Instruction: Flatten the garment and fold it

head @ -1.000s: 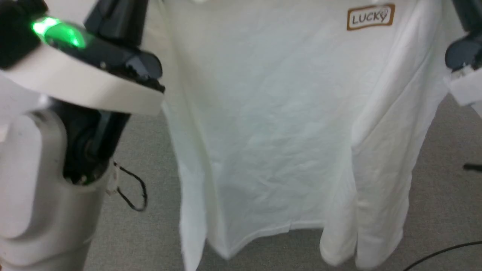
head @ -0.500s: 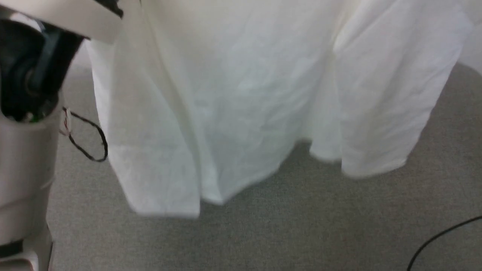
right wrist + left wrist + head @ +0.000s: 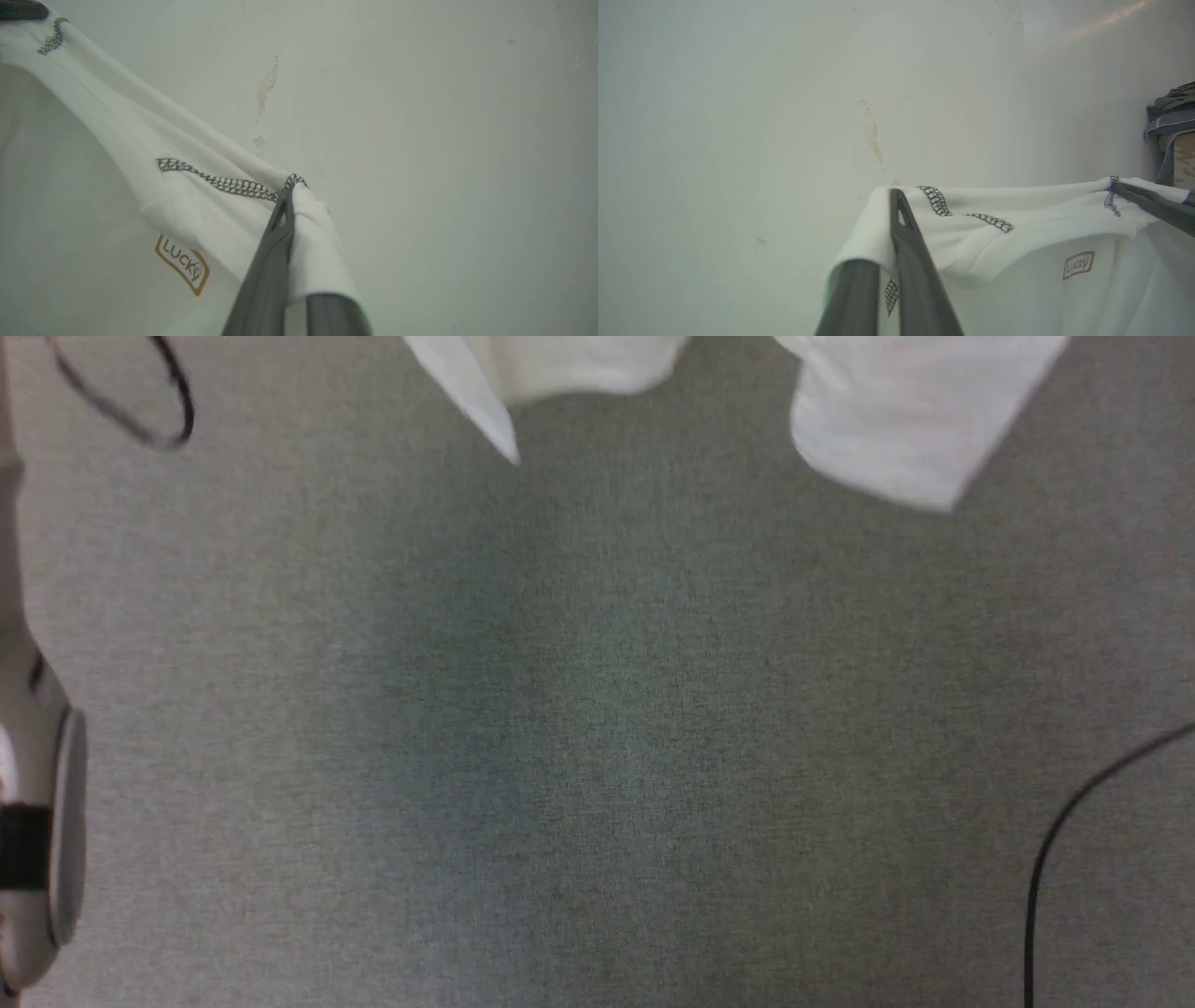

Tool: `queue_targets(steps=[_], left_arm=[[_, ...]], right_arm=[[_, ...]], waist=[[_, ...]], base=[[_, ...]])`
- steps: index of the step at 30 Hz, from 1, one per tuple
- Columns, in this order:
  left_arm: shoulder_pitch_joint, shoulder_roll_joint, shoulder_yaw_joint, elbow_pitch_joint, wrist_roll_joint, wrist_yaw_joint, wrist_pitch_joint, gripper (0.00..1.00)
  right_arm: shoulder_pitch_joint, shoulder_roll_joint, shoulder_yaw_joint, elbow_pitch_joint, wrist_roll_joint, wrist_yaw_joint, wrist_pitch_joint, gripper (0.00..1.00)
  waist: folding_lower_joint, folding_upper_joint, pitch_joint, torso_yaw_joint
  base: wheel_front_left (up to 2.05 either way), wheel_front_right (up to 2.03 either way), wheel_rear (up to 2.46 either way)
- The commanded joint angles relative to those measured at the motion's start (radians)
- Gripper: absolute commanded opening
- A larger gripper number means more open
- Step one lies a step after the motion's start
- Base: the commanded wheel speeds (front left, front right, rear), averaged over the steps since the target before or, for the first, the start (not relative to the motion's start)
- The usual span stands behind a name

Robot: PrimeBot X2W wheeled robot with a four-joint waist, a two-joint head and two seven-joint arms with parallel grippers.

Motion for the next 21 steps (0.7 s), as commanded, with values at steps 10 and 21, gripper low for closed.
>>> queue_targets(steps=[10,21], left_arm=[[-0.225,-0.036,0.003,0.248,0.064,0.002,-0.180,0.00],[-0.088,-0.078,-0.057,0.381,0.063,-0.051,-0.327,0.00]], right_arm=[[-0.180,0.084,0.006,0.297,-0.074,-0.004,-0.184,0.00],[-0.040,0.141,0.063,0.343,-0.026,-0.004,-0.234,0.00]], waist=[[-0.0005,-0.0001,0.233,-0.007],[-0.0005,-0.0001,0.194,0.038]], base=[[0.00,0.00,0.00],[0.00,0.00,0.00]])
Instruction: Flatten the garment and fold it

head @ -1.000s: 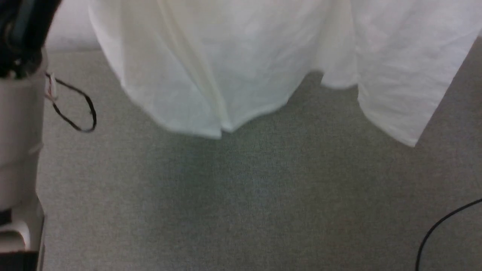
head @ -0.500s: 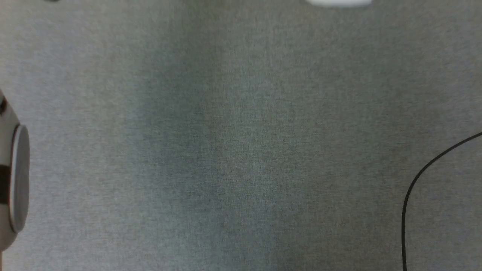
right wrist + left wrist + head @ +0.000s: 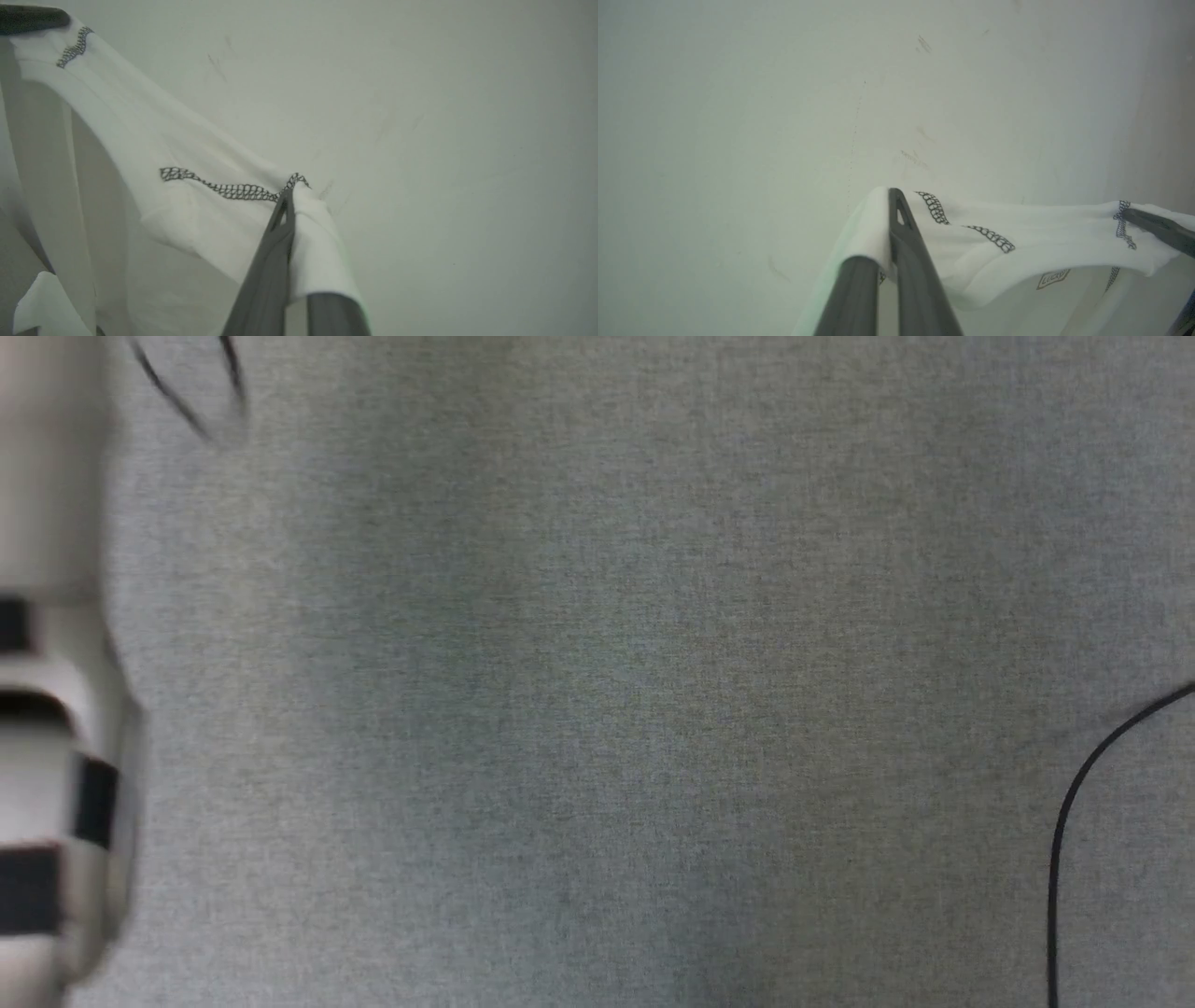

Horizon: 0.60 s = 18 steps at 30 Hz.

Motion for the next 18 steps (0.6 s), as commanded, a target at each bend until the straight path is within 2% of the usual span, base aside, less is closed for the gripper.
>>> queue_targets(steps=[1,3,10,18], left_arm=[[0.074,-0.001,-0.002,0.005,-0.007,-0.004,-0.016,0.00],[0.124,-0.006,-0.004,0.005,-0.011,-0.005,-0.022,0.00],[0.561,-0.040,-0.017,-0.041,-0.028,-0.004,-0.036,0.00],[1.007,-0.005,-0.079,-0.120,-0.016,-0.004,-0.026,0.00]], right_arm=[[0.067,0.001,0.006,-0.018,0.015,-0.003,-0.005,0.00],[0.111,0.004,0.010,-0.032,0.027,-0.003,-0.005,0.00],[0.494,0.015,0.054,-0.134,0.117,-0.003,-0.005,0.00],[0.901,-0.011,0.145,-0.227,0.263,-0.003,0.009,0.00]], waist=[[-0.0002,-0.0001,-0.061,0.022],[-0.0002,-0.0001,-0.080,0.027],[-0.0002,-0.0001,-0.262,0.050],[-0.0002,-0.0001,-0.454,0.067]], base=[[0.00,0.00,0.00],[0.00,0.00,0.00],[0.00,0.00,0.00],[0.00,0.00,0.00]])
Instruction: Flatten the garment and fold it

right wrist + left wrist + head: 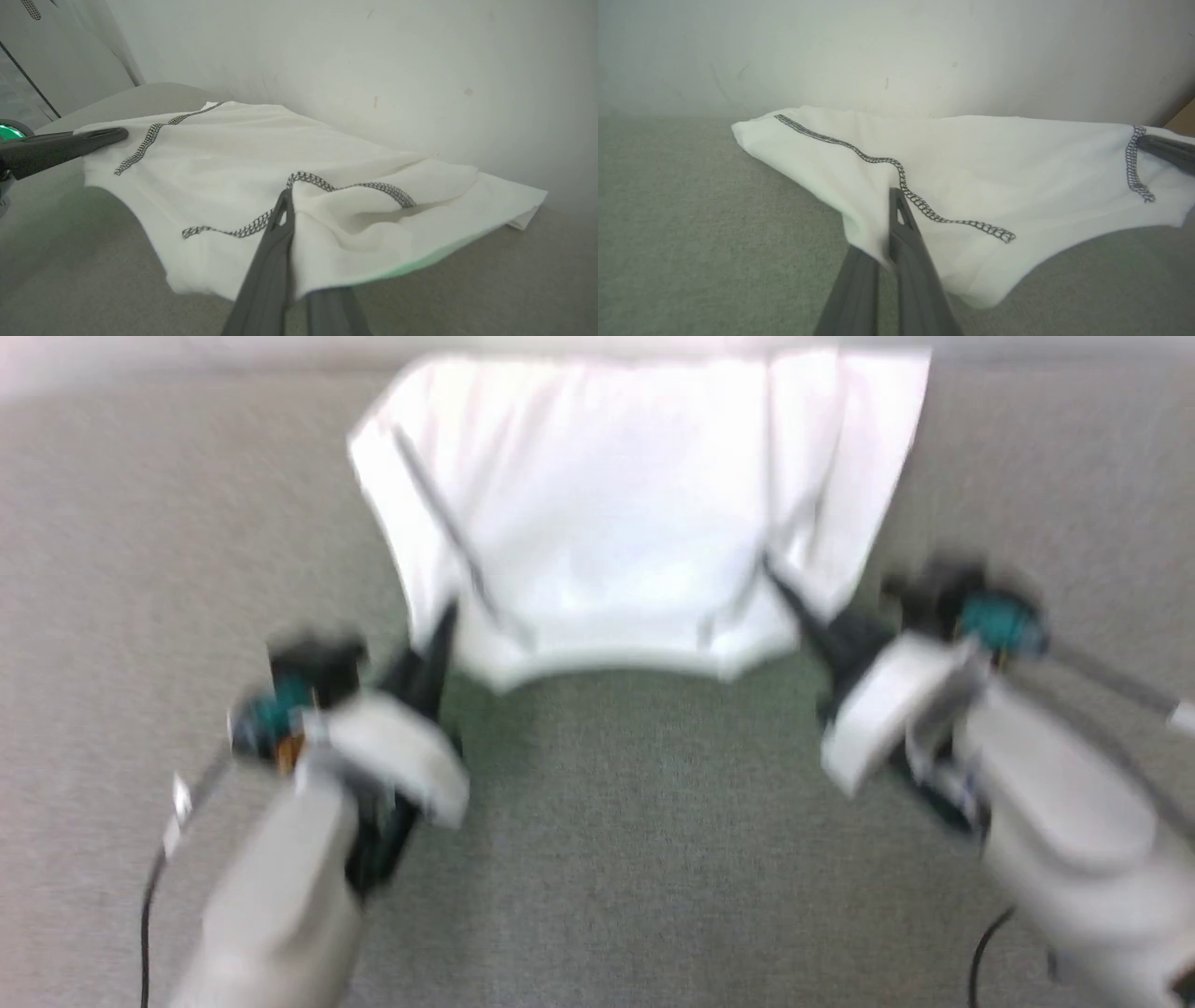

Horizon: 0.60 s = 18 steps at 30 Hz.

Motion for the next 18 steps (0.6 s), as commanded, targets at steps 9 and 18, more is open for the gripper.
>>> queue_targets(steps=[9,18], left_arm=[[0.324,0.079,-0.042,-0.165,-0.034,0.027,0.107,0.00],[0.573,0.151,-0.085,-0.345,-0.072,0.076,0.259,0.00]], right_arm=[[0.362,-0.030,-0.028,-0.112,0.166,-0.002,0.210,0.00],[0.661,-0.071,-0.155,-0.310,0.284,-0.002,0.558,0.00]], waist=[[0.0004,-0.0001,-0.279,0.033],[0.0004,-0.0001,-0.387,0.024]], base=[[0.00,0.00,0.00],[0.00,0.00,0.00]])
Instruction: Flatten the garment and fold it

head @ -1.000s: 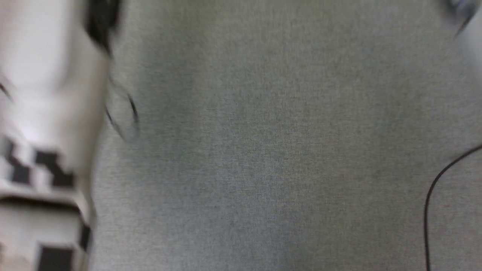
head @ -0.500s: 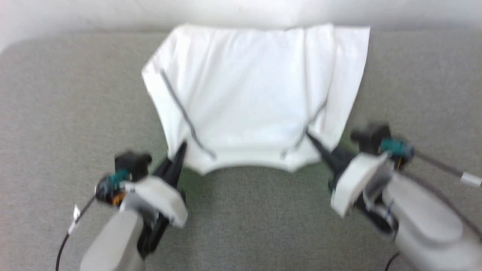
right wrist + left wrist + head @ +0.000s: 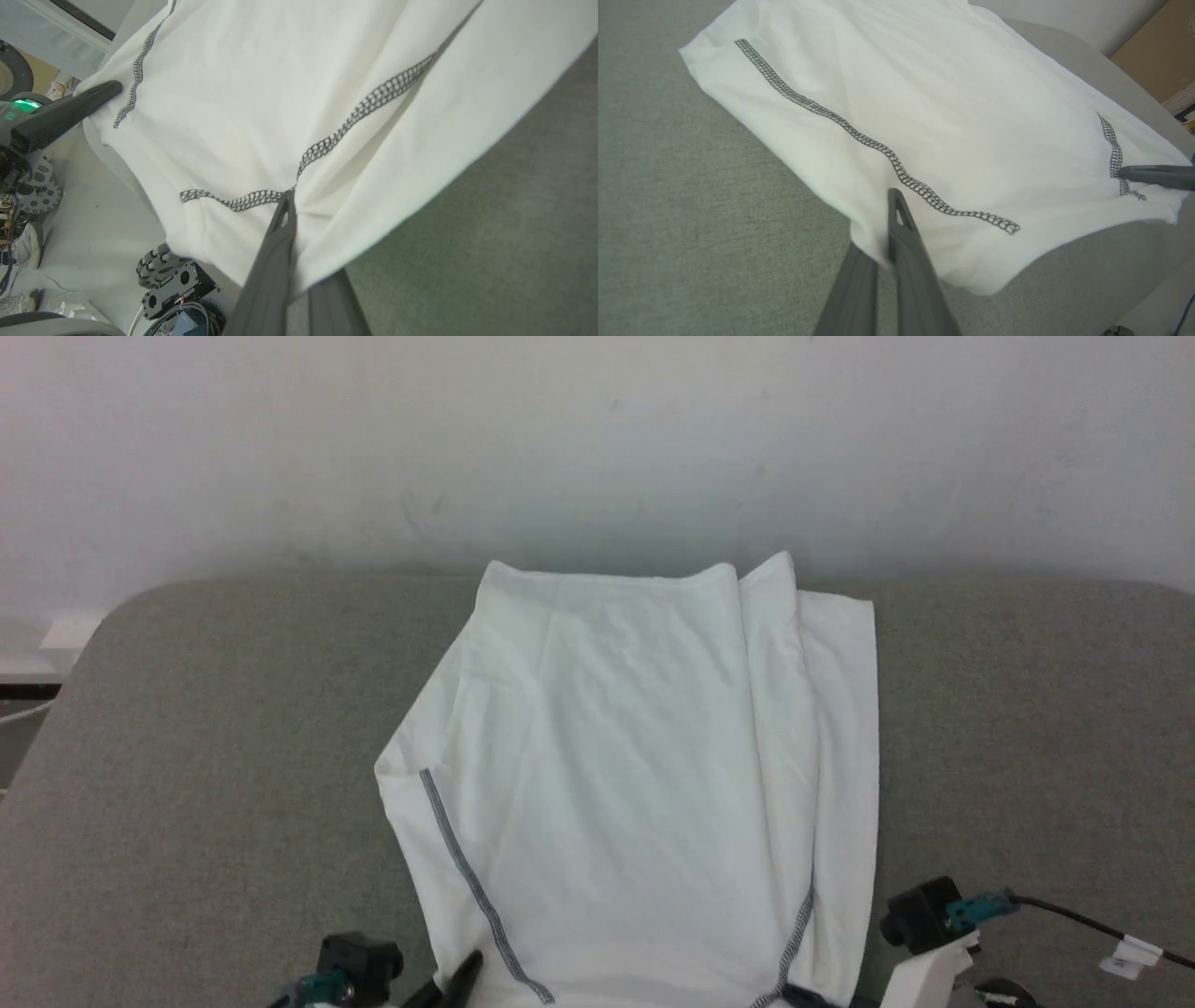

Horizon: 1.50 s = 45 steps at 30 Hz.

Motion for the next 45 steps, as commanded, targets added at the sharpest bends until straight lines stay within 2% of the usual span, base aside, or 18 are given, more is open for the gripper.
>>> queue_targets(steps=[1,7,11,16,21,22,23,24,28,33,37,41,45], left_arm=[[0.024,0.014,0.000,-0.014,-0.012,0.011,0.015,0.00],[0.142,0.053,-0.028,-0.089,-0.062,0.042,0.153,0.00],[0.187,0.070,-0.052,-0.113,-0.089,0.046,0.229,0.00],[0.208,0.068,-0.075,-0.123,-0.107,0.049,0.276,0.00],[0.200,0.059,-0.083,-0.117,-0.106,0.050,0.278,0.00],[0.191,0.055,-0.078,-0.116,-0.102,0.054,0.265,0.19],[0.181,0.048,-0.070,-0.117,-0.100,0.058,0.249,1.00],[0.169,0.041,-0.063,-0.120,-0.097,0.059,0.231,1.00],[0.119,0.020,-0.022,-0.148,-0.094,0.053,0.146,1.00],[0.053,-0.003,0.057,-0.198,-0.109,0.062,0.041,1.00],[-0.030,-0.023,0.137,-0.204,-0.086,0.075,-0.101,1.00],[-0.125,-0.033,0.184,-0.164,0.010,0.099,-0.247,1.00],[-0.196,-0.077,0.220,-0.154,0.101,0.119,-0.280,1.00]], right_arm=[[0.030,-0.014,-0.013,-0.018,0.000,-0.002,0.028,0.00],[0.175,-0.039,-0.088,-0.120,-0.045,-0.002,0.260,0.00],[0.248,-0.018,-0.168,-0.182,-0.088,-0.002,0.372,0.00],[0.315,0.024,-0.259,-0.233,-0.177,-0.002,0.470,0.00],[0.355,0.064,-0.303,-0.272,-0.242,-0.002,0.503,0.00],[0.353,0.072,-0.315,-0.279,-0.258,-0.002,0.489,0.21],[0.349,0.081,-0.328,-0.285,-0.270,-0.002,0.474,0.89],[0.343,0.087,-0.338,-0.293,-0.278,-0.002,0.463,1.00],[0.303,0.091,-0.411,-0.343,-0.296,-0.002,0.436,1.00],[0.237,0.080,-0.546,-0.431,-0.310,-0.002,0.490,1.00],[0.106,0.051,-0.627,-0.467,-0.411,-0.002,0.449,1.00],[-0.051,0.034,-0.645,-0.372,-0.529,-0.002,0.303,1.00],[-0.191,0.021,-0.630,-0.189,-0.582,-0.002,0.226,1.00]], waist=[[0.0003,-0.0001,-0.061,0.000],[0.0003,-0.0001,-0.076,0.006],[0.0003,-0.0001,-0.067,0.014],[0.0003,-0.0001,-0.056,0.022],[0.0003,-0.0001,-0.040,0.029],[0.0003,-0.0001,-0.035,0.030],[0.0003,-0.0001,-0.031,0.032],[0.0003,-0.0001,-0.026,0.033],[0.0003,-0.0001,-0.009,0.039],[0.0003,-0.0001,0.022,0.050],[0.0003,-0.0001,0.076,0.060],[0.0003,-0.0001,0.156,0.076],[0.0003,-0.0001,0.244,0.099]], base=[[0.00,0.00,0.00],[0.00,0.00,0.00],[0.00,0.00,0.00],[0.00,0.00,0.00],[0.00,0.00,0.00],[0.00,0.00,0.00],[0.00,0.00,0.00],[0.00,0.00,0.00],[0.00,0.00,0.00],[0.00,0.00,0.00],[0.00,0.00,0.00],[0.00,0.00,0.00],[0.00,0.00,0.00]])
